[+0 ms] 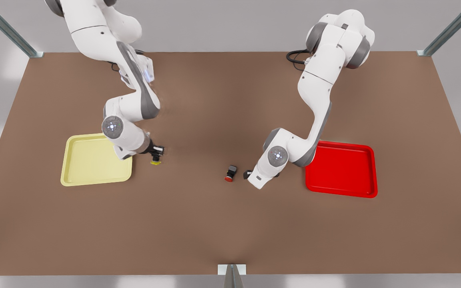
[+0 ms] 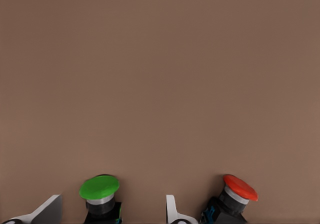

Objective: Place the switches on the corresponding trays according to their colors

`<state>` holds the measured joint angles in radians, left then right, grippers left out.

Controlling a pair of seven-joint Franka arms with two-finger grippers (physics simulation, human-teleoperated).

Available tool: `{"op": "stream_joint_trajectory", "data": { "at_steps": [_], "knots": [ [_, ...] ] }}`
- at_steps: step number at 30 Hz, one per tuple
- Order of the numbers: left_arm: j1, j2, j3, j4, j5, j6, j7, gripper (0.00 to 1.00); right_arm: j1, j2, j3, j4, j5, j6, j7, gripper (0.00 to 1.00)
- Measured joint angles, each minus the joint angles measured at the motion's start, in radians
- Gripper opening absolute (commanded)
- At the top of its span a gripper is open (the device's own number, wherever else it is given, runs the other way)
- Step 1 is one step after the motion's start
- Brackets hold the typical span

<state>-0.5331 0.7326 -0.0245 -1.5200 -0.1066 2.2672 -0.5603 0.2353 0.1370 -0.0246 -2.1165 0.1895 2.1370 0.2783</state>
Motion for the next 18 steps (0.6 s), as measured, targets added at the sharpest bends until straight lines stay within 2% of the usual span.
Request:
{"op": "stream_joint_trajectory", "data": {
  "at_steps": [3, 4, 6, 7, 8, 16, 17, 18],
  "knots": [
    [-0.002, -0.094, -0.001, -0.123, 0.001, 0.0, 0.01, 1.0, -0.322, -0.03, 0.004, -0.04, -0.161, -0.034, -0.34, 0.53],
    [-0.008, -0.119, -0.002, -0.159, 0.001, 0.0, 0.046, 1.0, -0.366, -0.023, 0.006, -0.041, -0.202, -0.029, -0.377, 0.53],
    [-0.026, -0.16, 0.0, -0.218, 0.001, 0.001, 0.079, 1.0, -0.327, -0.018, 0.008, -0.077, -0.205, 0.02, -0.381, 0.53],
    [-0.038, -0.162, -0.001, -0.231, 0.002, 0.002, 0.081, 1.0, -0.319, -0.007, 0.008, -0.08, -0.206, 0.031, -0.384, 0.57],
    [-0.051, -0.156, -0.002, -0.238, 0.002, 0.016, 0.082, 1.0, -0.344, -0.003, 0.008, -0.082, -0.208, 0.037, -0.382, 1.0],
    [-0.127, -0.117, -0.014, -0.208, 0.001, 0.13, 0.245, 1.0, -0.343, -0.002, 0.008, -0.08, -0.208, 0.035, -0.382, 1.0],
    [-0.154, -0.107, -0.012, -0.187, -0.002, 0.13, 0.24, 1.0, -0.341, -0.005, 0.009, -0.069, -0.208, 0.019, -0.382, 1.0],
    [-0.177, -0.093, -0.007, -0.158, -0.005, 0.125, 0.235, 1.0, -0.338, -0.008, 0.032, 0.029, -0.207, -0.087, -0.367, 1.0]
  ]
}}
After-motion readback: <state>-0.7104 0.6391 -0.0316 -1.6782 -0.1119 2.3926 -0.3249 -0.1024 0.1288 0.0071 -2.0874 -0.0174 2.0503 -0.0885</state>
